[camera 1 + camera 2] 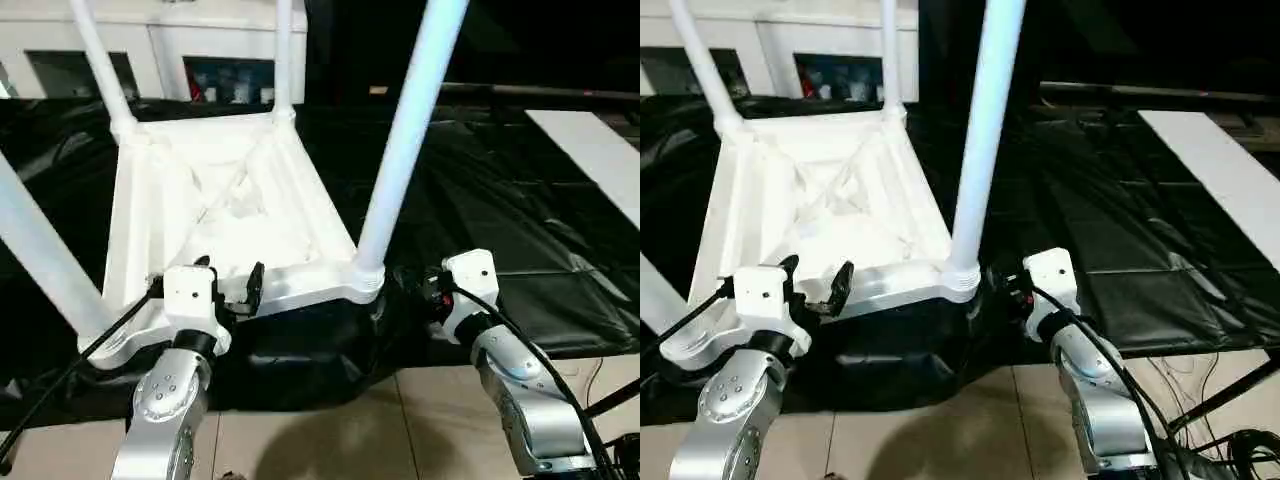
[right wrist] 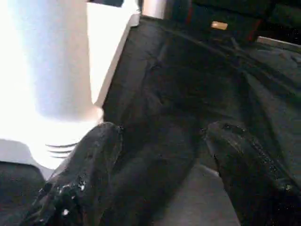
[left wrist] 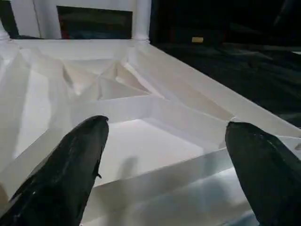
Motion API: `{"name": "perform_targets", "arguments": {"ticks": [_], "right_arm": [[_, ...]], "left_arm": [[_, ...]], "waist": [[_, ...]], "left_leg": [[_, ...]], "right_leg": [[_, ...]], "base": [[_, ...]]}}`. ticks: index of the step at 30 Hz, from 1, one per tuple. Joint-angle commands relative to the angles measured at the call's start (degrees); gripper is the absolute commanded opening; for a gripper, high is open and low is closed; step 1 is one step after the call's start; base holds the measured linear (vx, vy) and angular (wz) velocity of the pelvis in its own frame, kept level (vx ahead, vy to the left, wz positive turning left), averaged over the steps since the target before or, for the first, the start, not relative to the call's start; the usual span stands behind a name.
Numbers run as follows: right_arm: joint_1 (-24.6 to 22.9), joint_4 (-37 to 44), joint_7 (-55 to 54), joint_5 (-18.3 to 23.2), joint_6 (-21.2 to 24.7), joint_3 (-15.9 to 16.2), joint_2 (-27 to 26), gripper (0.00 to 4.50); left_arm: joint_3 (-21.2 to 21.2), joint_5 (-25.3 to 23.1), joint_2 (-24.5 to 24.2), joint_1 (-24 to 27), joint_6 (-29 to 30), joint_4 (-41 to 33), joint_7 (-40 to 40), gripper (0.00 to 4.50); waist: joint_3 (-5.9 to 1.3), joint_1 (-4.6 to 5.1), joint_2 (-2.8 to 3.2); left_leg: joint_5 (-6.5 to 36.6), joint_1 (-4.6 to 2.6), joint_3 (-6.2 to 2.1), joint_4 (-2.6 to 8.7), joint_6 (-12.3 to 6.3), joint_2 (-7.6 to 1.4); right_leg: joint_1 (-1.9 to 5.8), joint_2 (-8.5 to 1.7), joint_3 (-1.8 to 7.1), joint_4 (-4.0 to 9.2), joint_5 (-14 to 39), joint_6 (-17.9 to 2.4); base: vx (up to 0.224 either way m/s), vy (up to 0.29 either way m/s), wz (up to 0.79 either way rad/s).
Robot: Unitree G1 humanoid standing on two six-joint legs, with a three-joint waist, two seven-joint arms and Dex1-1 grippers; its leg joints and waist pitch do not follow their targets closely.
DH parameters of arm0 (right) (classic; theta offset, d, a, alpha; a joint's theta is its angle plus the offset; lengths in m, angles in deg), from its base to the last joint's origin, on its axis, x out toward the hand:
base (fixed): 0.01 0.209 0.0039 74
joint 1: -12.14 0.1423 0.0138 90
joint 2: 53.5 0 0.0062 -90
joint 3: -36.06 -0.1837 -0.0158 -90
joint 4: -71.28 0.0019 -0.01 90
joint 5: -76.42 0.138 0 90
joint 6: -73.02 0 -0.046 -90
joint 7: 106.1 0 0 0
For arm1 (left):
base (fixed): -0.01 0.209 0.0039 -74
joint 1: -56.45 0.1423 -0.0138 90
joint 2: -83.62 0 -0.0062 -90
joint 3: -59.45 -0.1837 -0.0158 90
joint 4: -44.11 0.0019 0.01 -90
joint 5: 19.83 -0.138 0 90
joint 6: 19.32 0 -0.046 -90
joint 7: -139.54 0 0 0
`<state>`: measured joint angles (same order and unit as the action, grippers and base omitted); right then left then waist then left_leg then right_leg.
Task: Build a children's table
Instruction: Rotate table base
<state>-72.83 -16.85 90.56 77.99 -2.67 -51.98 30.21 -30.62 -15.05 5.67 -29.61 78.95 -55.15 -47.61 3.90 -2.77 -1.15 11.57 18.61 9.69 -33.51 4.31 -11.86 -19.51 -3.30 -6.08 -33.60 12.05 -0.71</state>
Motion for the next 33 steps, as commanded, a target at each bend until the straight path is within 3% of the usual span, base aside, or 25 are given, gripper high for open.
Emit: {"name": "perform_targets", "arguments": {"ticks": [1, 3, 5, 7, 8, 9, 11, 13, 17, 18, 19, 20, 21, 22, 23, 24, 25, 26, 27, 28, 29, 30, 31, 32, 33], "right_arm": [[-0.4, 0.3, -0.6, -0.3, -0.1, -0.4, 0.1, 3.32], [-0.6, 0.4, -0.5, 0.4, 0.0, -0.5, -0.2, 3.32], [-0.6, 0.4, -0.6, 0.3, -0.1, -0.3, -0.1, 3.32], [-0.8, 0.6, -0.7, 0.3, -0.1, 0.1, 0.1, 3.32], [-0.9, 0.6, -0.6, 0.2, -0.2, 0.2, 0.0, 3.32], [-1.0, 0.6, -0.6, 0.1, -0.2, 0.2, 0.0, 3.32], [-1.1, 0.7, -0.4, -0.1, -0.2, 0.5, 0.1, 3.32], [-1.1, 0.8, -0.2, -0.4, -0.2, 0.6, 0.3, 3.32], [-0.8, 0.9, 1.4, 0.3, 1.3, 1.2, 1.0, 3.32], [-0.8, 1.0, 1.4, 0.1, 1.2, 1.3, 1.1, 3.32], [-0.8, 1.1, 1.3, -0.2, 1.0, 1.5, 1.2, 3.32], [-0.8, 1.0, 0.3, -0.2, 0.5, 0.9, 0.7, 3.32], [-0.7, 0.9, 0.0, 0.1, 0.4, 0.6, 0.5, 3.32], [-0.7, 0.8, -0.2, 0.4, 0.4, 0.3, 0.2, 3.32], [-0.6, 0.7, -0.4, 0.2, 0.4, 0.2, 0.3, 3.32], [-0.7, 0.5, -0.6, -0.1, 0.4, 0.4, 0.5, 3.32], [-0.8, 0.5, -0.5, 0.0, 0.3, 0.4, 0.5, 3.32], [-0.9, 0.6, -0.1, -0.1, 0.0, 0.6, 0.7, 3.32], [-1.1, 0.8, 0.0, -0.3, -0.3, 0.8, 0.9, 3.32], [-1.1, 0.9, 0.0, -0.3, -0.3, 0.8, 0.9, 3.32], [-1.3, 0.9, -0.4, -0.6, -0.3, 0.8, 1.0, 3.32], [-1.3, 0.8, -0.9, -0.9, -0.4, 0.8, 1.1, 3.32], [-1.4, 0.6, -1.3, -1.2, -0.5, 0.6, 1.0, 3.32], [-1.4, 0.5, -1.6, -1.4, -0.7, 0.3, 1.0, 3.32], [-1.4, 0.4, -1.8, -1.5, -0.8, 0.2, 1.0, 3.32]], "left_arm": [[-0.6, 0.1, 0.0, -0.3, 0.1, -1.1, -0.3, 4.43], [-0.6, 0.2, -0.1, -0.2, 0.2, -1.2, -0.4, 4.43], [-0.5, 0.2, -0.1, -0.2, 0.3, -1.2, -0.4, 4.43], [-0.5, 0.3, -0.1, -0.2, 0.3, -1.2, -0.5, 4.43], [-0.4, 0.4, 0.0, -0.1, 0.3, -1.2, -0.5, 4.43], [-0.4, 0.5, 0.1, -0.1, 0.4, -1.3, -0.5, 4.43], [-0.4, 0.5, 0.2, 0.0, 0.5, -1.4, -0.4, 4.43], [-0.4, 0.5, 0.1, 0.1, 0.6, -1.4, -0.4, 4.43], [-0.4, 0.4, 0.2, 0.3, 0.6, -1.6, -0.2, 4.43], [-0.3, 0.4, 0.2, 0.3, 0.6, -1.7, -0.2, 4.43], [-0.3, 0.5, 0.2, 0.3, 0.6, -1.7, -0.1, 4.43], [-0.3, 0.5, 0.2, 0.4, 0.6, -1.8, -0.1, 4.43], [-0.2, 0.5, 0.2, 0.4, 0.6, -1.8, 0.0, 4.43], [-0.2, 0.5, 0.1, 0.5, 0.6, -1.9, 0.0, 4.43], [-0.1, 0.5, 0.1, 0.5, 0.6, -1.9, 0.0, 4.43], [0.0, 0.5, 0.0, 0.7, 0.7, -2.0, 0.0, 4.43], [0.1, 0.4, 0.0, 0.7, 0.7, -2.0, 0.1, 4.43], [0.1, 0.4, -0.1, 0.8, 0.6, -1.9, 0.1, 4.43], [0.1, 0.4, -0.1, 0.8, 0.6, -1.9, 0.0, 4.43], [0.1, 0.4, -0.1, 0.8, 0.6, -1.9, 0.0, 4.43], [0.2, 0.4, -0.3, 0.8, 0.7, -1.9, -0.1, 4.43], [0.2, 0.9, -0.4, 0.8, 0.4, -1.8, -0.6, 4.43], [0.1, 1.5, -0.7, 0.9, 0.3, -1.9, -1.6, 4.43], [-0.1, 2.3, -1.2, 0.9, 0.7, -2.2, -2.9, 4.43], [-0.4, 2.8, -1.5, 1.0, 0.9, -2.4, -3.8, 4.43]], "waist": [[-1.37, 1.22, 0.33], [-1.53, 2.06, 0.89], [-2.05, 2.54, 0.87], [-2.80, 2.47, 0.23], [-3.07, 2.34, 0.25], [-3.33, 2.39, 0.32], [-3.87, 2.50, 0.51], [-4.47, 2.49, 0.79], [-5.39, 2.03, 0.59], [-5.73, 0.28, 0.35], [-5.73, 0.70, 0.83], [-5.53, 1.00, 1.55], [-5.38, 3.19, 2.63], [-5.59, 6.03, 2.21], [-5.43, 5.57, 2.67], [-3.91, 4.10, 0.63], [-3.82, 4.08, -0.52], [-3.46, 3.63, -1.27], [-1.79, 1.38, -4.20], [-3.56, -0.20, -3.33], [-4.28, -0.24, -5.01], [-3.38, -0.22, -3.61], [-3.03, -0.09, -3.36], [-2.88, -0.29, -1.41], [-3.13, -0.38, -0.51]], "left_leg": [[35.9, -3.42, -1.12, 3.26, -0.06, -0.77], [39.6, -3.04, -2.08, 4.45, 0.12, -1.76], [37.9, -1.42, -2.66, 5.01, 0.12, -1.67], [29.1, -0.84, -1.69, 4.27, -1.30, -0.30], [23.9, 0.07, -1.45, 4.40, -2.28, -0.26], [22.0, 0.23, -1.40, 4.48, -2.74, -0.31], [17.4, -0.66, -1.24, 4.67, -4.50, -0.71], [10.8, -1.28, -1.17, 4.38, -7.50, -0.71], [-0.8, -1.45, -1.06, 2.84, -14.28, 0.72], [-3.1, 4.90, -1.84, -0.20, -22.45, 4.70], [-7.7, 6.14, -3.46, -1.24, -25.24, 4.05], [-10.7, 4.50, -4.24, -0.77, -25.84, 3.92], [-16.5, -4.08, -9.73, 0.23, -32.14, 1.99], [-20.1, -10.92, -17.83, 1.56, -42.03, -2.91], [-22.1, -12.31, -15.73, 0.32, -38.14, -5.53], [-17.3, -8.07, -11.73, 2.54, -30.37, -4.90], [-12.8, -7.12, -10.40, 3.31, -28.35, -3.63], [-7.4, -6.06, -8.57, 3.34, -25.60, -0.90], [6.9, -0.63, -3.70, -2.75, -18.71, 7.80], [9.6, -0.35, -3.85, -7.11, -16.04, 9.09], [4.7, 3.42, -5.44, -9.66, -10.61, 7.67], [-2.4, 3.90, -5.87, -8.09, -6.83, 7.69], [-5.6, 3.59, -5.78, -6.80, -5.93, 7.33], [-11.5, 3.28, -6.10, -2.98, -4.70, 5.40], [-13.2, 3.35, -6.06, -0.95, -5.03, 4.50]], "right_leg": [[0.02, -3.20, -0.35, 9.10, 44.9, 1.9], [1.51, -3.25, -0.91, 7.97, 40.3, 1.4], [3.58, -4.07, 0.21, 7.00, 38.0, 0.6], [4.10, -4.90, 1.77, 7.89, 39.0, -1.8], [4.93, -4.79, 2.32, 7.54, 36.3, -3.5], [5.14, -4.54, 2.44, 7.21, 34.0, -4.5], [4.86, -3.66, 2.44, 5.92, 24.2, -8.6], [5.22, -3.03, 2.18, 4.22, 11.8, -13.0], [6.03, -2.25, 2.30, 2.46, -0.7, -14.3], [11.10, -4.58, 1.40, 4.56, -4.5, -9.0], [11.63, -5.10, 0.25, 4.38, -5.6, -5.2], [10.52, -3.53, -1.07, 4.17, -5.6, -4.1], [4.32, 1.10, -3.61, -0.13, 0.5, -2.2], [-3.64, 0.96, -1.41, -6.11, 15.6, 0.6], [-5.73, -0.79, 0.68, -7.00, 16.4, 0.5], [-6.85, -2.46, 3.62, -8.76, 5.4, 2.5], [-6.14, -2.82, 4.55, -7.30, 1.8, 1.5], [-4.61, -3.04, 5.49, -4.01, -1.1, 0.1], [1.64, -4.95, 11.91, 4.28, 13.5, 2.5], [4.66, -7.89, 15.18, 5.11, 20.8, 0.0], [8.00, -6.93, 14.11, 2.94, 21.5, 1.8], [6.99, -6.54, 12.49, 2.25, -1.0, 2.7], [6.18, -6.44, 10.93, 2.42, -7.2, 1.8], [4.41, -5.99, 8.27, 2.47, -13.6, 0.1], [4.11, -5.11, 7.05, 2.40, -14.2, 0.1]], "base": [[0.041, 0.026, -0.18], [0.043, 0.029, -0.21], [0.070, 0.030, -0.27], [0.074, 0.020, -0.14], [0.073, 0.016, -0.09], [0.095, 0.013, -0.05], [0.109, 0.007, 0.01], [0.131, 0.004, 0.03], [0.142, 0.015, 0.07], [0.127, 0.032, 0.40], [0.131, 0.034, 0.77], [0.131, 0.034, 0.77], [0.193, -0.045, 0.72], [0.200, -0.133, 0.41], [0.200, -0.133, 0.41], [0.114, -0.122, 0.12], [0.092, -0.122, -0.05], [0.092, -0.122, -0.05], [0.103, -0.142, 0.04], [0.102, -0.124, 0.04], [0.102, -0.124, 0.04], [0.109, -0.101, -0.06], [0.055, -0.045, 0.01], [0.088, -0.073, -0.04], [0.080, -0.019, -0.05]]}}
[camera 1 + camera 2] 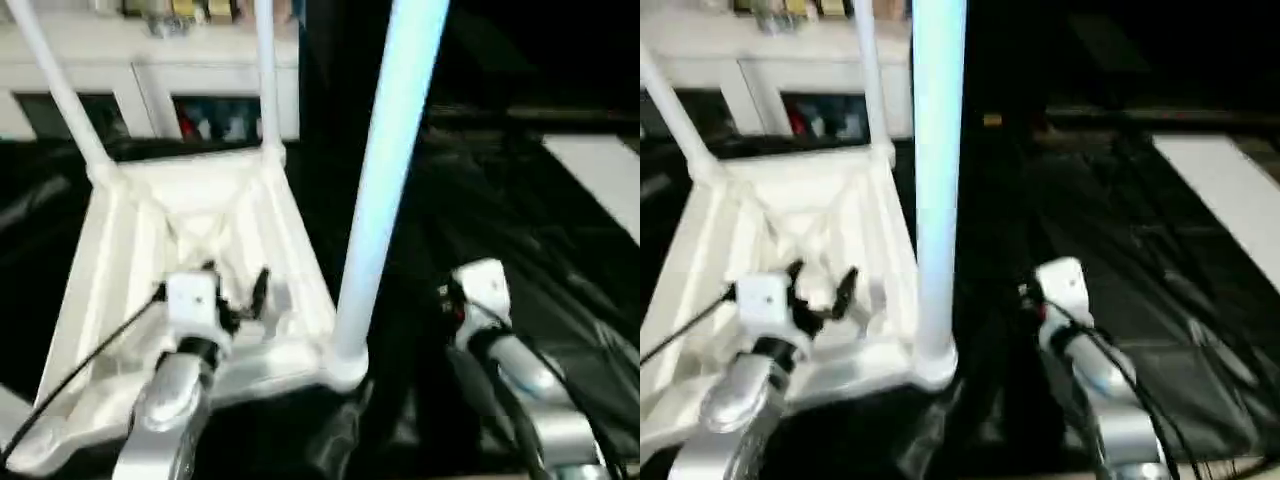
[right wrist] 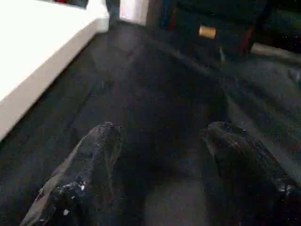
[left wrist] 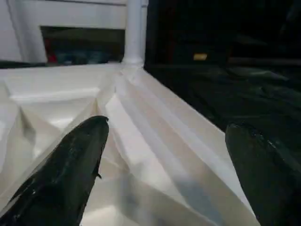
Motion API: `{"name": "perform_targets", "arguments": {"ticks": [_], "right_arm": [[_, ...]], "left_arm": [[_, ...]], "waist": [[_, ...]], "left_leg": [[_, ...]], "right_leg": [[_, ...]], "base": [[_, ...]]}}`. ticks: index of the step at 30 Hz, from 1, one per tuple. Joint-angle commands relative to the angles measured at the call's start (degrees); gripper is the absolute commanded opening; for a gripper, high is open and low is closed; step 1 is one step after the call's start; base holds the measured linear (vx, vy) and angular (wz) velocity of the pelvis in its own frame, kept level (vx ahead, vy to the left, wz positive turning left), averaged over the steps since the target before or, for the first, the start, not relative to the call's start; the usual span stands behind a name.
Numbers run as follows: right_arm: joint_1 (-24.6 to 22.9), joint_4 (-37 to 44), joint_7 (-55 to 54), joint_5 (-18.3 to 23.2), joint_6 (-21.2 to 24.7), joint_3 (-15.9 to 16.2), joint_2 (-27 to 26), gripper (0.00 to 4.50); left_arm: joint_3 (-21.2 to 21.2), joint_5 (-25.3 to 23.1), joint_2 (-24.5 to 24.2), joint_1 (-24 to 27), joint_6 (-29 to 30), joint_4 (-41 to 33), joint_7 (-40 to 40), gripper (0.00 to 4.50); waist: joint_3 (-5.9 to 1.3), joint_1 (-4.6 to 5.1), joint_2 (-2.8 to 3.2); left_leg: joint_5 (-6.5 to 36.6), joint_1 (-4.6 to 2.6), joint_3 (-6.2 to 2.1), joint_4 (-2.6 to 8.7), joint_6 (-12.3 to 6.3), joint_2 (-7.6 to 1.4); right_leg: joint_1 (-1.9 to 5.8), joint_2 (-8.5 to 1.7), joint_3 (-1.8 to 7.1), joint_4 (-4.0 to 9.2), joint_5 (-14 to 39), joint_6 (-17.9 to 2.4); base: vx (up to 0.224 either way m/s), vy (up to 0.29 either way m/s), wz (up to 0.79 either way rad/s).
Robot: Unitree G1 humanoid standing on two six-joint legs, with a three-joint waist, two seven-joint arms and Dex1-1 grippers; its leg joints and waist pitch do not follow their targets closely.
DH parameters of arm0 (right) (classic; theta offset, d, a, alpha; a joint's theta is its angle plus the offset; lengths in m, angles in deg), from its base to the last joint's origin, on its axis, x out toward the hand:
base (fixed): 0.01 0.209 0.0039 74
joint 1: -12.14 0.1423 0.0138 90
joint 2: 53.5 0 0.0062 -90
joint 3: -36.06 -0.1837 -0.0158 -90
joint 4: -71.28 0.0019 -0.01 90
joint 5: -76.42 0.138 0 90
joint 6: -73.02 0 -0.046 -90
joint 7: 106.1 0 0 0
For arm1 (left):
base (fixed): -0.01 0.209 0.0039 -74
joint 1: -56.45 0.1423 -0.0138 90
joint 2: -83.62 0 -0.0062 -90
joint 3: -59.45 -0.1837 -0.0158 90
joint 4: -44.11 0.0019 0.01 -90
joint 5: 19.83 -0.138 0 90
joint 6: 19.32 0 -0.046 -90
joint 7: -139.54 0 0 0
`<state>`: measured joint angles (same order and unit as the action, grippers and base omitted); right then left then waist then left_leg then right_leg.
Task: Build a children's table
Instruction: Rotate table base
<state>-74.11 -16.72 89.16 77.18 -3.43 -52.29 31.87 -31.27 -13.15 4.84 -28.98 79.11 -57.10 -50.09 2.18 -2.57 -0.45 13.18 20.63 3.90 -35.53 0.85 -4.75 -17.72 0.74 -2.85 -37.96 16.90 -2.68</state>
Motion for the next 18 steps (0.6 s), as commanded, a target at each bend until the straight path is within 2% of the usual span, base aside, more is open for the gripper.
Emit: {"name": "perform_targets", "arguments": {"ticks": [1, 2, 3, 4, 5, 6, 7, 8, 9, 10, 12, 13, 14, 16, 18], "right_arm": [[-0.1, 0.3, -0.2, -0.6, -0.2, 0.3, -0.6, 3.32], [-0.1, 0.5, 0.4, -0.2, -0.6, 0.2, 0.1, 3.32], [-0.1, 0.7, 1.1, 0.4, -0.6, 0.1, 0.3, 3.32], [-0.2, 1.1, 2.5, 1.9, -0.6, -0.3, 1.0, 3.32], [-0.2, 1.4, 3.3, 2.6, -0.9, -0.6, 1.4, 3.32], [0.0, 1.7, 4.7, 3.2, -1.5, -0.8, 2.4, 3.32], [0.1, 1.8, 6.8, 3.8, -1.8, -0.7, 3.5, 3.32], [0.3, 2.0, 9.6, 4.3, -1.7, -0.2, 5.2, 3.32], [0.5, 2.2, 13.1, 5.1, -1.3, 0.2, 7.3, 3.32], [0.6, 2.3, 15.8, 5.9, -1.1, 0.5, 8.9, 3.32], [1.2, 2.3, 19.9, 7.0, -0.8, 0.6, 11.3, 3.32], [1.4, 2.3, 21.2, 7.2, -0.7, 0.7, 12.1, 3.32], [1.8, 2.3, 23.3, 7.7, -0.8, 0.9, 13.6, 3.32], [3.2, 2.4, 29.9, 9.0, -1.3, 2.0, 18.0, 3.32], [3.6, 2.6, 31.5, 9.4, -1.3, 2.4, 19.1, 3.32]], "left_arm": [[-0.4, 1.8, -1.8, 0.6, 0.5, -0.7, -4.0, 4.43], [-1.5, 3.5, -4.1, 1.1, 0.0, -1.2, -9.5, 4.43], [-1.7, 4.3, -5.1, 1.3, -0.2, -1.5, -11.6, 4.43], [-2.1, 6.0, -7.0, 1.5, -0.7, -2.0, -15.5, 4.43], [-2.2, 7.2, -8.2, 1.4, -0.1, -2.4, -17.7, 4.43], [-2.4, 8.8, -10.3, 1.1, 1.1, -2.9, -20.8, 4.43], [-2.4, 9.5, -12.0, 0.8, 1.8, -3.1, -22.9, 4.43], [-2.4, 10.2, -13.8, 0.3, 2.7, -3.1, -25.2, 4.43], [-2.2, 11.3, -16.2, -0.4, 3.9, -3.2, -28.3, 4.43], [-2.1, 12.2, -17.9, -0.9, 5.1, -3.4, -30.5, 4.43], [-2.2, 13.6, -20.7, -2.2, 7.5, -3.7, -34.0, 4.43], [-2.5, 13.9, -21.9, -2.6, 8.1, -3.8, -35.4, 4.43], [-3.1, 14.3, -24.0, -3.3, 8.8, -3.7, -38.0, 4.43], [-5.1, 15.1, -29.2, -5.7, 11.5, -3.7, -44.3, 4.43], [-5.5, 16.2, -30.4, -6.3, 13.0, -3.9, -46.4, 4.26]], "waist": [[-2.15, -1.02, 0.54], [-2.14, -0.03, 1.14], [-3.64, 0.49, 1.75], [-3.55, 0.86, 1.48], [-3.23, 0.68, 1.76], [-2.65, 0.27, 1.11], [-2.51, -0.19, 0.62], [-2.30, -0.48, 0.61], [-1.77, -0.53, 0.69], [-1.38, -0.53, 0.75], [-1.03, -0.42, 0.96], [-0.95, -0.29, 1.01], [-1.18, -0.42, 1.66], [-1.29, -0.49, 1.48], [-1.15, -0.71, 1.37]], "left_leg": [[-15.0, 1.12, -0.85, 2.35, -1.85, -4.56], [-13.4, 2.03, -2.29, 3.81, -6.55, -8.02], [-16.0, -1.28, -5.02, 2.98, -11.92, -12.34], [-18.7, -1.80, -5.56, 2.81, -15.32, -12.81], [-16.8, -0.88, -4.69, 2.93, -14.92, -11.83], [-8.2, 0.91, -2.50, 3.63, -11.54, -9.46], [-1.4, 1.57, -0.97, 3.80, -7.84, -8.36], [1.3, 1.24, -0.49, 3.95, -6.51, -8.33], [6.0, 0.88, 0.05, 4.29, -4.80, -8.49], [10.5, 0.43, 0.62, 4.61, -3.34, -8.57], [15.4, 0.03, 1.07, 5.08, -1.25, -8.79], [16.6, 0.30, 1.12, 5.42, -0.32, -8.97], [16.9, 0.36, 1.11, 5.61, 0.38, -9.07], [18.3, -0.14, 1.27, 5.73, 0.84, -9.08], [16.8, 0.02, 1.67, 5.56, 0.38, -8.96]], "right_leg": [[2.37, -8.92, 3.26, 6.07, -19.8, 2.1], [2.07, -7.43, 2.27, 3.58, -21.7, 2.8], [-0.39, -8.77, 2.49, 1.40, -20.3, 1.3], [-1.58, -10.17, 3.49, 1.41, -17.4, -0.9], [-1.31, -10.58, 3.71, 2.05, -16.7, -2.0], [0.11, -10.92, 3.63, 3.54, -15.8, -4.8], [1.31, -11.26, 3.39, 4.42, -14.2, -6.5], [1.10, -11.11, 3.27, 4.91, -12.3, -7.2], [0.81, -10.62, 3.27, 5.41, -7.3, -8.2], [0.54, -10.13, 3.16, 5.83, 0.5, -9.0], [0.14, -10.15, 3.24, 6.31, 10.4, -9.6], [0.01, -10.16, 3.25, 6.41, 13.0, -9.3], [-0.12, -10.18, 3.26, 6.22, 13.0, -9.1], [-0.52, -9.95, 3.32, 6.27, 12.3, -8.9], [-0.55, -10.42, 3.62, 6.44, 12.2, -9.2]], "base": [[0.114, 0.000, -0.14], [0.081, 0.029, -0.10], [0.076, 0.018, -0.05], [0.000, 0.000, 0.00], [0.000, 0.000, 0.00], [0.000, 0.000, 0.00], [0.000, 0.000, 0.00], [0.000, 0.000, 0.00], [0.000, 0.000, 0.00], [-0.051, 0.028, 0.01], [-0.053, 0.030, -0.01], [0.000, 0.000, 0.00], [0.000, 0.000, 0.00], [0.000, 0.000, 0.00], [0.000, 0.000, 0.00]]}}
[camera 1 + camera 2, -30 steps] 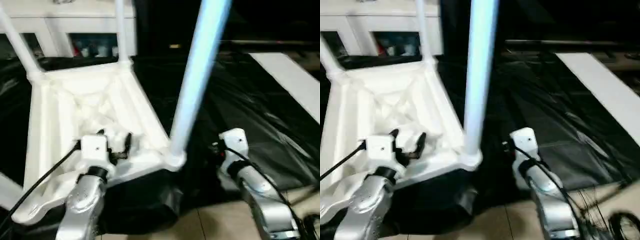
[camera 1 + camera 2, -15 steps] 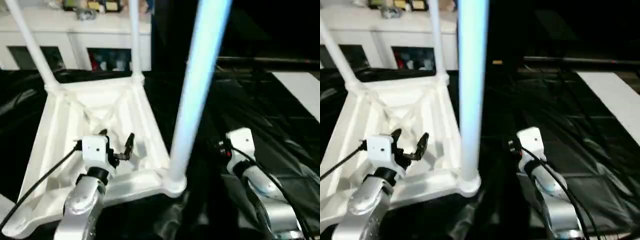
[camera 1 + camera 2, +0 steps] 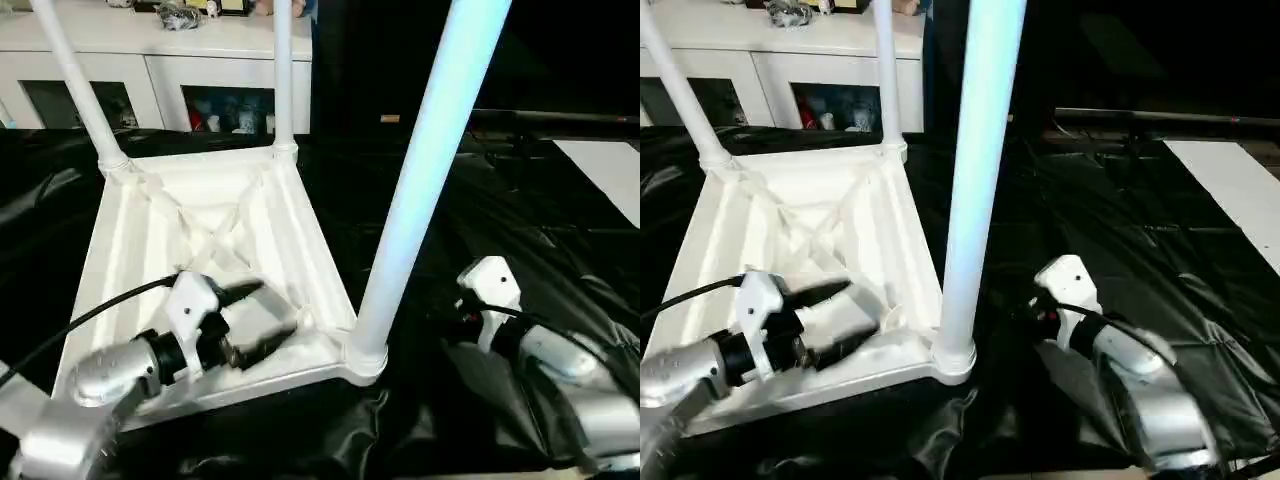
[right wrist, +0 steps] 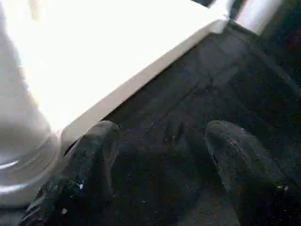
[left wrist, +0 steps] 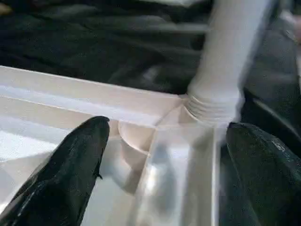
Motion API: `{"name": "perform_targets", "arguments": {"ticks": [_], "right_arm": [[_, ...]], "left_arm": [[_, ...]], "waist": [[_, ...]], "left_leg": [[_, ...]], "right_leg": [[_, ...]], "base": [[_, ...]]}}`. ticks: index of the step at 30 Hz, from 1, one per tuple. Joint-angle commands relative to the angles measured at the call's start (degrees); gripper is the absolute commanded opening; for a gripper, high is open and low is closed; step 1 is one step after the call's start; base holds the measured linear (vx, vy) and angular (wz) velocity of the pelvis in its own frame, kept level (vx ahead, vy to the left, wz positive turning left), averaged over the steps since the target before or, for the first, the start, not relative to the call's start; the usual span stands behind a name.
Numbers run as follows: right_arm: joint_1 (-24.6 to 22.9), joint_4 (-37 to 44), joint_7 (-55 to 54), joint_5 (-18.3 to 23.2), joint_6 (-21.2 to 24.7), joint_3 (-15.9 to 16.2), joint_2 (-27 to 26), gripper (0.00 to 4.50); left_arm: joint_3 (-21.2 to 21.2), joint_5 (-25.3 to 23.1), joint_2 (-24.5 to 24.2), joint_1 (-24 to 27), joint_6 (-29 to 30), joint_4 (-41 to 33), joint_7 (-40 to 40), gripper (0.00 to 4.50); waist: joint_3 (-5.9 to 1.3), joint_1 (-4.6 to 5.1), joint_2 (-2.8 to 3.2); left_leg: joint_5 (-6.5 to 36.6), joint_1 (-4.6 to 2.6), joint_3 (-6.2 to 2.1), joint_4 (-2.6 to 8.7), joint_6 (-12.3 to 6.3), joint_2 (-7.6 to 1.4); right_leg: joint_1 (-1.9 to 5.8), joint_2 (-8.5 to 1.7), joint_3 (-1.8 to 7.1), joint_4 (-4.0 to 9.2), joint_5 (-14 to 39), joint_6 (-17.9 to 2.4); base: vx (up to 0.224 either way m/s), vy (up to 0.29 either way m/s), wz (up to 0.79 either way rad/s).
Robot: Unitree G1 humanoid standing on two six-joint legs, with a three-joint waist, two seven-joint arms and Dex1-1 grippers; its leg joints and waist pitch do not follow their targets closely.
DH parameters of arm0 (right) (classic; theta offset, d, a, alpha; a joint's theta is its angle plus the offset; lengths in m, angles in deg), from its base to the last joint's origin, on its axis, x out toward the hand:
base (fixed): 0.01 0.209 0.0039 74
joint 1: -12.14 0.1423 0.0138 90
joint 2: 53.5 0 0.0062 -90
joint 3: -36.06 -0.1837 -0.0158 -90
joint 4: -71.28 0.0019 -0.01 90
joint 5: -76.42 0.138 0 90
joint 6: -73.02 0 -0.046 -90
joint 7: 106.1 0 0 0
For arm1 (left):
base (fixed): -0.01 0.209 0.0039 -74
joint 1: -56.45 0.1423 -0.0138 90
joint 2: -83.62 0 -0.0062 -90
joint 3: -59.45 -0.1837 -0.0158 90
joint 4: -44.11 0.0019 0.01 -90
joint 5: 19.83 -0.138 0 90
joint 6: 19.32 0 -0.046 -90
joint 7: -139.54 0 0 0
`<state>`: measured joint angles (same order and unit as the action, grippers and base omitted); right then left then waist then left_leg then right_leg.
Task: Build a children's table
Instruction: Rotate table base, then rotate leg to tighten
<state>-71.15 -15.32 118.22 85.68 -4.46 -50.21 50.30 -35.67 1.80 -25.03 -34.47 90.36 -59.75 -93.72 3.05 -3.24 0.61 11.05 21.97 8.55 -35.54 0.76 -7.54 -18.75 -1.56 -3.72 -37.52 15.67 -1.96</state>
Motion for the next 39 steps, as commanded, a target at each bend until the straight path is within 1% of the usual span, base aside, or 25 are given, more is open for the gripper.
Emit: {"name": "perform_targets", "arguments": {"ticks": [1, 2, 3, 4, 6, 7, 9, 12, 13, 14, 15, 16, 17, 18, 19, 24, 26, 29, 30, 32, 34, 35, 36, 37, 39], "right_arm": [[1.2, 1.4, 4.7, 1.1, -0.8, 1.1, 2.0, 3.32], [1.5, 1.5, 5.9, 1.2, -1.1, 1.5, 2.7, 3.32], [1.8, 1.7, 6.7, 1.4, -1.2, 1.8, 3.3, 3.32], [2.1, 2.5, 10.0, 1.9, -0.7, 3.1, 4.6, 3.32], [2.1, 2.8, 11.4, 2.0, -0.5, 3.6, 5.1, 3.32], [1.8, 3.4, 13.1, 2.1, 0.0, 4.3, 5.9, 3.32], [0.8, 4.8, 15.5, 2.7, 1.3, 5.8, 8.1, 3.32], [-0.6, 6.2, 17.2, 3.0, 2.5, 6.4, 9.7, 3.32], [-0.6, 6.2, 17.4, 3.0, 2.5, 6.4, 9.8, 3.32], [-0.7, 6.3, 17.4, 3.2, 3.0, 6.3, 9.9, 3.32], [-0.8, 6.4, 17.5, 3.3, 3.3, 6.3, 9.9, 3.32], [-0.9, 6.6, 17.6, 3.5, 3.8, 6.5, 10.0, 3.32], [-1.0, 6.7, 17.8, 3.6, 3.9, 6.6, 10.1, 3.32], [-0.9, 6.8, 17.8, 3.5, 4.0, 6.7, 10.2, 3.32], [-0.9, 6.9, 17.8, 3.5, 4.1, 6.8, 10.4, 3.32], [-1.0, 6.3, 16.9, 2.1, 3.3, 7.0, 9.9, 3.32], [-1.1, 6.2, 16.6, 1.8, 3.1, 7.1, 9.7, 3.32], [-1.4, 6.5, 16.3, 2.0, 3.3, 7.0, 9.6, 3.32], [-1.4, 6.6, 16.2, 2.1, 3.4, 7.0, 9.6, 3.32], [-1.6, 6.7, 16.2, 2.1, 3.5, 7.0, 9.6, 3.32], [-1.6, 6.8, 16.2, 2.3, 3.6, 7.1, 9.6, 3.32], [-1.7, 6.8, 16.2, 2.2, 3.6, 7.1, 9.6, 3.32], [-1.7, 6.9, 16.1, 2.1, 3.6, 7.2, 9.5, 3.32], [-1.7, 7.0, 16.3, 2.2, 3.7, 7.3, 9.5, 3.32], [-1.8, 7.1, 16.2, 2.1, 3.7, 7.5, 9.4, 3.32]], "left_arm": [[-2.0, 2.8, -2.2, -1.7, 4.1, -1.8, -5.3, 4.26], [-2.5, 3.6, -3.0, -2.2, 5.3, -2.1, -6.5, 4.16], [-3.1, 3.5, -3.5, -2.6, 5.6, -2.3, -7.2, 4.16], [-6.1, 1.6, -4.4, -3.8, 7.1, -2.3, -8.3, 4.04], [-7.2, 0.7, -4.6, -4.3, 7.4, -2.3, -8.6, 3.88], [-8.5, 0.3, -4.2, -4.6, 8.1, -2.3, -8.8, 3.81], [-11.6, -1.4, -3.2, -5.4, 9.0, -1.8, -7.9, 3.70], [-13.5, -4.5, -1.4, -6.2, 9.2, -0.3, -4.8, 3.44], [-13.6, -4.6, -1.2, -6.3, 9.2, -0.2, -4.6, 3.38], [-13.9, -6.3, -0.3, -6.9, 8.5, 1.0, -2.6, 3.33], [-13.7, -7.2, 0.8, -7.4, 8.3, 2.2, -0.6, 3.19], [-13.9, -7.3, 1.9, -8.2, 9.3, 3.2, 0.7, 3.19], [-14.0, -7.2, 2.0, -8.5, 10.1, 3.4, 0.9, 3.08], [-14.2, -7.2, 2.0, -8.8, 11.3, 3.4, 1.4, 2.95], [-14.2, -7.3, 2.1, -9.0, 12.0, 3.5, 1.9, 2.91], [-13.4, -7.9, 3.8, -9.9, 17.2, 4.0, 5.1, 2.50], [-14.0, -7.9, 3.3, -10.1, 18.4, 3.6, 4.7, 2.41], [-14.0, -6.7, 2.3, -9.6, 19.2, 1.8, 3.4, 2.11], [-13.8, -6.3, 2.2, -9.5, 19.5, 1.3, 3.2, 2.08], [-13.6, -5.5, 1.8, -9.1, 20.4, -0.1, 2.6, 1.99], [-13.9, -5.4, 1.5, -8.9, 21.0, -0.6, 2.1, 1.75], [-14.1, -5.6, 1.3, -8.8, 21.3, -0.7, 2.0, 1.68], [-14.4, -6.2, 1.2, -8.7, 21.2, -0.6, 2.3, 1.66], [-14.8, -6.9, 1.1, -8.8, 21.1, 0.0, 2.7, 1.63], [-15.4, -7.3, 0.4, -8.7, 21.3, 0.2, 2.6, 1.41]], "waist": [[-2.04, -0.26, 0.70], [-2.21, -0.47, 0.55], [-2.23, -0.51, 0.87], [-2.23, -0.43, 0.60], [-2.49, -0.58, 0.60], [-2.52, -0.61, 0.59], [-2.63, -0.72, 0.52], [-2.74, -0.96, 0.62], [-2.78, -0.98, 0.48], [-2.79, -1.05, 0.67], [-2.63, -0.93, 0.55], [-2.57, -1.08, 0.82], [-2.58, -1.07, 0.59], [-2.65, -1.20, 0.92], [-2.64, -1.04, 0.71], [-2.71, -1.34, 0.94], [-2.67, -1.53, 1.07], [-2.47, -1.74, 1.03], [-2.46, -1.93, 1.13], [-2.52, -2.07, 1.19], [-2.53, -2.02, 1.20], [-2.51, -1.97, 1.07], [-2.60, -2.01, 1.22], [-2.56, -1.95, 1.05], [-2.58, -2.02, 1.17]], "left_leg": [[17.9, -1.21, -2.88, 5.44, 0.34, -6.13], [17.0, -1.31, -2.78, 5.30, 0.14, -6.21], [16.5, -1.26, -2.81, 5.32, 0.03, -6.24], [15.5, -1.09, -2.68, 5.40, -0.50, -6.32], [13.7, -1.19, -2.54, 5.14, -1.68, -6.37], [12.0, -0.92, -2.46, 5.03, -2.39, -6.37], [10.8, -0.89, -2.48, 4.97, -3.17, -6.50], [10.3, -1.01, -2.34, 4.80, -3.86, -6.70], [10.2, -0.91, -2.39, 4.84, -3.97, -6.64], [10.4, -0.91, -2.39, 4.78, -3.97, -6.57], [11.3, -0.97, -2.32, 4.78, -3.81, -6.54], [12.2, -1.09, -2.43, 4.78, -3.37, -6.56], [12.8, -1.13, -2.42, 4.86, -3.04, -6.59], [12.8, -1.16, -2.51, 4.84, -2.86, -6.62], [12.5, -1.02, -2.54, 4.95, -2.84, -6.64], [11.2, -1.07, -2.42, 4.68, -3.48, -6.62], [11.7, -1.11, -2.43, 4.73, -3.40, -6.58], [13.6, -1.18, -2.44, 4.85, -2.91, -6.57], [14.0, -1.27, -2.45, 4.91, -2.72, -6.62], [13.5, -1.20, -2.48, 4.91, -2.68, -6.67], [13.2, -1.15, -2.47, 4.96, -2.86, -6.62], [13.0, -1.11, -2.46, 4.98, -2.99, -6.61], [12.5, -1.11, -2.45, 4.90, -3.17, -6.60], [12.2, -0.98, -2.40, 4.89, -3.41, -6.57], [11.9, -0.98, -2.38, 4.83, -3.58, -6.52]], "right_leg": [[0.50, -8.40, 4.50, 6.15, 13.7, -10.2], [0.43, -8.27, 4.51, 6.03, 13.1, -10.3], [0.38, -8.19, 4.46, 5.86, 12.1, -10.6], [0.46, -8.06, 4.41, 5.86, 10.3, -11.0], [0.60, -8.04, 4.40, 5.64, 7.3, -11.4], [0.76, -8.17, 4.35, 5.55, 5.4, -11.8], [0.97, -8.01, 4.20, 5.42, 3.7, -11.7], [0.95, -8.07, 4.12, 5.50, 1.9, -11.9], [1.07, -8.10, 4.07, 5.51, 1.9, -12.0], [0.99, -8.10, 4.04, 5.50, 2.1, -12.2], [0.91, -8.04, 4.06, 5.76, 3.5, -12.1], [0.89, -8.16, 4.07, 5.88, 5.3, -12.1], [0.90, -8.07, 4.09, 5.98, 6.4, -12.0], [0.90, -8.13, 4.10, 5.90, 6.3, -12.0], [0.94, -8.03, 4.08, 5.81, 5.6, -12.0], [0.81, -8.10, 4.10, 5.87, 4.0, -12.6], [0.72, -8.06, 4.09, 5.92, 4.9, -12.5], [0.64, -8.16, 4.21, 6.24, 8.4, -11.9], [0.52, -8.17, 4.22, 6.37, 9.6, -11.6], [0.52, -8.18, 4.27, 6.27, 9.3, -11.5], [0.48, -8.10, 4.23, 6.21, 8.6, -11.5], [0.50, -8.08, 4.22, 6.18, 8.4, -11.4], [0.49, -8.08, 4.20, 6.12, 7.8, -11.3], [0.56, -8.14, 4.25, 6.19, 7.7, -11.3], [0.52, -8.11, 4.22, 6.22, 7.8, -11.1]], "base": [[0.000, 0.000, 0.00], [0.000, 0.000, 0.00], [0.000, 0.000, 0.00], [0.000, 0.000, 0.00], [0.000, 0.000, 0.00], [0.000, 0.000, 0.00], [0.000, 0.000, 0.00], [0.000, 0.000, 0.00], [0.000, 0.000, 0.00], [0.000, 0.000, 0.00], [0.000, 0.000, 0.00], [0.000, 0.000, 0.00], [0.000, 0.000, 0.00], [0.000, 0.000, 0.00], [0.000, 0.000, 0.00], [0.000, 0.000, 0.00], [0.000, 0.000, 0.00], [0.000, 0.000, 0.00], [0.000, 0.000, 0.00], [0.000, 0.000, 0.00], [0.000, 0.000, 0.00], [0.000, 0.000, 0.00], [0.000, 0.000, 0.00], [0.000, 0.000, 0.00], [0.000, 0.000, 0.00]]}}
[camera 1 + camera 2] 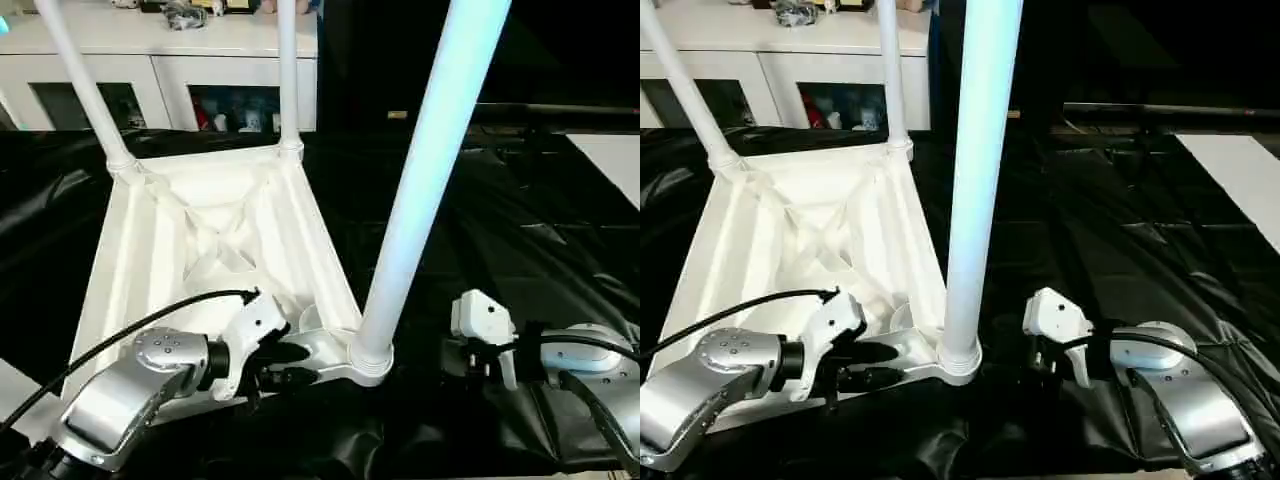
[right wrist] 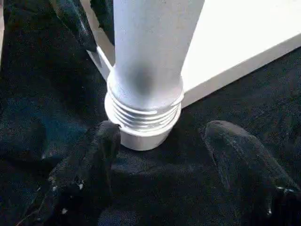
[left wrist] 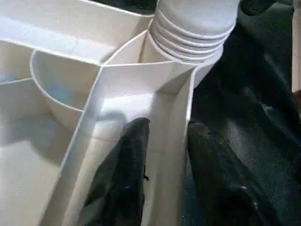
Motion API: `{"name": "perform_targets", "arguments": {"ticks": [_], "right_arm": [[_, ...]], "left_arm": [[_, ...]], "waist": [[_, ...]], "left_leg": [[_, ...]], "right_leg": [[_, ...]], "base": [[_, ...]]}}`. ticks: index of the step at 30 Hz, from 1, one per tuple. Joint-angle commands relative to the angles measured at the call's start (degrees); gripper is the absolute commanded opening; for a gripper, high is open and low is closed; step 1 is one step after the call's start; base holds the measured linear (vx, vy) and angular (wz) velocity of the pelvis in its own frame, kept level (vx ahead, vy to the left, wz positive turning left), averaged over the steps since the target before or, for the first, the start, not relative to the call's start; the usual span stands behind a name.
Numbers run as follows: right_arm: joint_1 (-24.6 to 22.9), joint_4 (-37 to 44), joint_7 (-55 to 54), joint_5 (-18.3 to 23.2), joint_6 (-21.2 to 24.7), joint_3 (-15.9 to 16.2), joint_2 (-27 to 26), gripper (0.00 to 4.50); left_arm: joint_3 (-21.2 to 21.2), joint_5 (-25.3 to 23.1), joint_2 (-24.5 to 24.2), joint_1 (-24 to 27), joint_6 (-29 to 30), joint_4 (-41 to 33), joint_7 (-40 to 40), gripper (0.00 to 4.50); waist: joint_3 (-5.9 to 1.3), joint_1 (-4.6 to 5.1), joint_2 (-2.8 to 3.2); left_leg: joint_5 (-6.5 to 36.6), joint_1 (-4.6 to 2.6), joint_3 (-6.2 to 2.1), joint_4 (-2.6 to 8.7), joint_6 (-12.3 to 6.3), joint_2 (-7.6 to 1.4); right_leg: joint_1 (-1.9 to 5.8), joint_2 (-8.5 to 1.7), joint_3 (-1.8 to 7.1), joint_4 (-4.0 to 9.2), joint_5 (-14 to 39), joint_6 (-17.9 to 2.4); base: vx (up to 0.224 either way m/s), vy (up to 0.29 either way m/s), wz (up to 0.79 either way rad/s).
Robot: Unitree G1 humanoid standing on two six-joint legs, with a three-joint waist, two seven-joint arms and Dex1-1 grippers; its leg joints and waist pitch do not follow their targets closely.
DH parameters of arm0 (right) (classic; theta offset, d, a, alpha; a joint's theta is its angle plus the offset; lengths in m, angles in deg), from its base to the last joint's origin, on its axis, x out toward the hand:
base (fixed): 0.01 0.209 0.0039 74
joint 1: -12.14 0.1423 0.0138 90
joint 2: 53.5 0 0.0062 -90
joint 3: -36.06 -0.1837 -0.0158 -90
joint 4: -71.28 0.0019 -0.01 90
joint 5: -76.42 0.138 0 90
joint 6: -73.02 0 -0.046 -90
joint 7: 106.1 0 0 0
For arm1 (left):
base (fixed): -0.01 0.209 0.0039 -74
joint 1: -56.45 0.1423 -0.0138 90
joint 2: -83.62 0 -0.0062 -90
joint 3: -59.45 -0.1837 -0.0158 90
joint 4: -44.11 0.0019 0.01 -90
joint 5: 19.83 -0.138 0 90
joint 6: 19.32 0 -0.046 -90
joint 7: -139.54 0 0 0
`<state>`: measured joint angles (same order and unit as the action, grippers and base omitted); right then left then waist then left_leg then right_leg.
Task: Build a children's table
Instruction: Rotate leg to tighten
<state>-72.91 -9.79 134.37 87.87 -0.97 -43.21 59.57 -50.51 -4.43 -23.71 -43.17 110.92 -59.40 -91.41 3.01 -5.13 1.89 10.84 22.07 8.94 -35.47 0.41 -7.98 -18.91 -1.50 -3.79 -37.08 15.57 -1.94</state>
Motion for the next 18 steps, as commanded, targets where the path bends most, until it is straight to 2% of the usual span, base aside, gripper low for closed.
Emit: {"name": "perform_targets", "arguments": {"ticks": [1, 4, 5, 9, 14, 18], "right_arm": [[0.0, 1.6, 0.1, -0.1, 0.2, 0.5, 0.2, 3.32], [0.0, 1.6, 0.1, -0.1, 0.1, 0.6, 0.3, 3.32], [0.0, 1.4, 0.1, -0.1, 0.0, 0.6, 0.4, 3.32], [0.0, 1.2, 0.1, -0.2, -0.1, 0.6, 0.4, 3.32], [-0.1, 0.9, 0.1, -0.2, -0.5, 0.6, 0.4, 3.32], [0.0, 0.2, 0.0, -0.3, -1.2, 0.5, 0.3, 3.32]], "left_arm": [[-0.9, -1.2, -1.4, 0.2, 0.8, -0.2, 0.0, 1.24], [-1.8, -1.8, -3.1, 0.6, 0.9, -0.8, -0.9, 1.19], [-1.8, -1.7, -3.6, 0.9, 1.1, -0.9, -1.0, 0.95], [-2.7, -2.7, -4.6, 1.2, 0.5, -1.0, -1.5, 0.79], [-3.0, -4.1, -4.0, 1.1, -0.4, 0.4, 0.1, 0.40], [-2.7, -4.3, -3.2, 0.6, -1.4, 1.3, 1.0, 0.10]], "waist": [[-2.51, -0.09, -0.13], [-2.39, -0.03, -0.09], [-2.41, -0.03, -0.03], [-2.32, -0.08, 0.06], [-2.29, -0.06, -0.04], [-2.14, -0.07, -0.03]], "left_leg": [[12.3, -1.08, -2.82, 4.85, -3.23, -6.12], [13.3, -1.13, -2.86, 4.93, -2.96, -6.05], [13.6, -1.18, -2.90, 5.01, -2.76, -6.13], [14.6, -1.29, -2.91, 5.13, -2.19, -6.22], [14.3, -1.21, -2.87, 5.11, -2.22, -6.17], [15.3, -1.24, -2.87, 5.11, -2.02, -6.09]], "right_leg": [[0.66, -8.14, 4.28, 5.78, 8.3, -10.9], [0.50, -8.11, 4.30, 5.92, 10.1, -10.6], [0.50, -8.11, 4.29, 5.93, 10.5, -10.5], [0.35, -8.15, 4.39, 6.02, 11.4, -10.5], [0.37, -8.27, 4.47, 6.12, 11.9, -10.2], [0.27, -8.33, 4.49, 6.44, 14.6, -9.7]], "base": [[0.000, 0.000, 0.00], [0.000, 0.000, 0.00], [0.000, 0.000, 0.00], [0.000, 0.000, 0.00], [0.000, 0.000, 0.00], [0.000, 0.000, 0.00]]}}
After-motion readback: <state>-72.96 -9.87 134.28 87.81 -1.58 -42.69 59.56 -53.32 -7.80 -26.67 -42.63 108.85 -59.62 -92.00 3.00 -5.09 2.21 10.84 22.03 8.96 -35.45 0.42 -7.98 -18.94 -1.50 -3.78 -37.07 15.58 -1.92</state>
